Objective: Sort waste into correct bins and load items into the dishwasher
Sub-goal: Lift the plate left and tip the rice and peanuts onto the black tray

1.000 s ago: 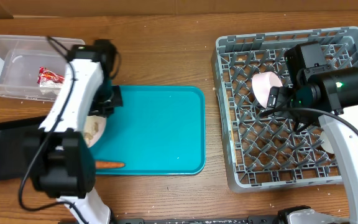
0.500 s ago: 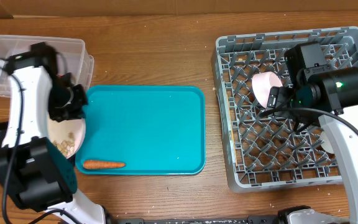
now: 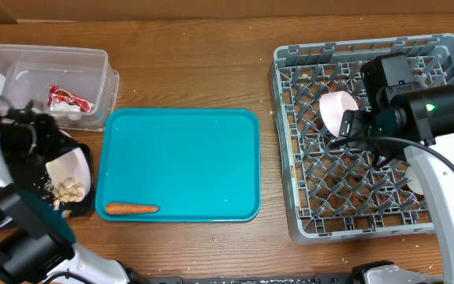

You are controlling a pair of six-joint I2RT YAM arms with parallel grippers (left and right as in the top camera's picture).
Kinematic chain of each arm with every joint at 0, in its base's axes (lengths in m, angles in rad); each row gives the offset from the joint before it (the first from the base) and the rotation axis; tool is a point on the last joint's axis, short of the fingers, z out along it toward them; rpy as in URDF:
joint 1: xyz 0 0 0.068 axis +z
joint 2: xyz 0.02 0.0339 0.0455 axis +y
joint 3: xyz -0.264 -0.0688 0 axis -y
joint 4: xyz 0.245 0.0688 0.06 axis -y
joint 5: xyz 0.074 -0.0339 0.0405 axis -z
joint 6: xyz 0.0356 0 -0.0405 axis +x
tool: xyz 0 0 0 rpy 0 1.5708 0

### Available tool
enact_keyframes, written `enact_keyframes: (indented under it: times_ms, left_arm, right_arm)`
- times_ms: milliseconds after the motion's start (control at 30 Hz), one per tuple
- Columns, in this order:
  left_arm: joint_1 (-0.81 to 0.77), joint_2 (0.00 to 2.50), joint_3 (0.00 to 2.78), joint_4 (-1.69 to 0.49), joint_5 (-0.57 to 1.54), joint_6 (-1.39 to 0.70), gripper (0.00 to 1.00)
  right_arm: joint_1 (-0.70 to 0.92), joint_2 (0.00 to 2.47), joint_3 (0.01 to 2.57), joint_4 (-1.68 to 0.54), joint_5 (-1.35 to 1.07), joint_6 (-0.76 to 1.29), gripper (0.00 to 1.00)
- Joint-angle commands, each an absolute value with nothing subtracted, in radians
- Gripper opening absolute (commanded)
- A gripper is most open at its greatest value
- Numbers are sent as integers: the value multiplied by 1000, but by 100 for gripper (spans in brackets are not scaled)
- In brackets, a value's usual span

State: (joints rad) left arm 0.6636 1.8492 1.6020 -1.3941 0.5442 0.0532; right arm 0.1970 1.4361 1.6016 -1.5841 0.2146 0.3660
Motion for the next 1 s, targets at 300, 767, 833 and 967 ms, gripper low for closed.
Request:
enact_keyframes:
  times_ms: [300,767,833,967]
  left_arm:
    - [902,1816,1623,-1449,980,250,4]
    - [1012,1816,1623,-1528,1168,391,4]
    - [1011,1818,1623,-1549,1177,393,4]
    - [1011,1819,1623,-1531,1161,372,4]
  right_arm:
    - [194,1436,1609,-1582,224,367,84]
    - [194,1436,1609,-1581,224,368,84]
    - [194,1436,1609,-1582,224,367,84]
    - [194,1436,1609,-1585,224,367,84]
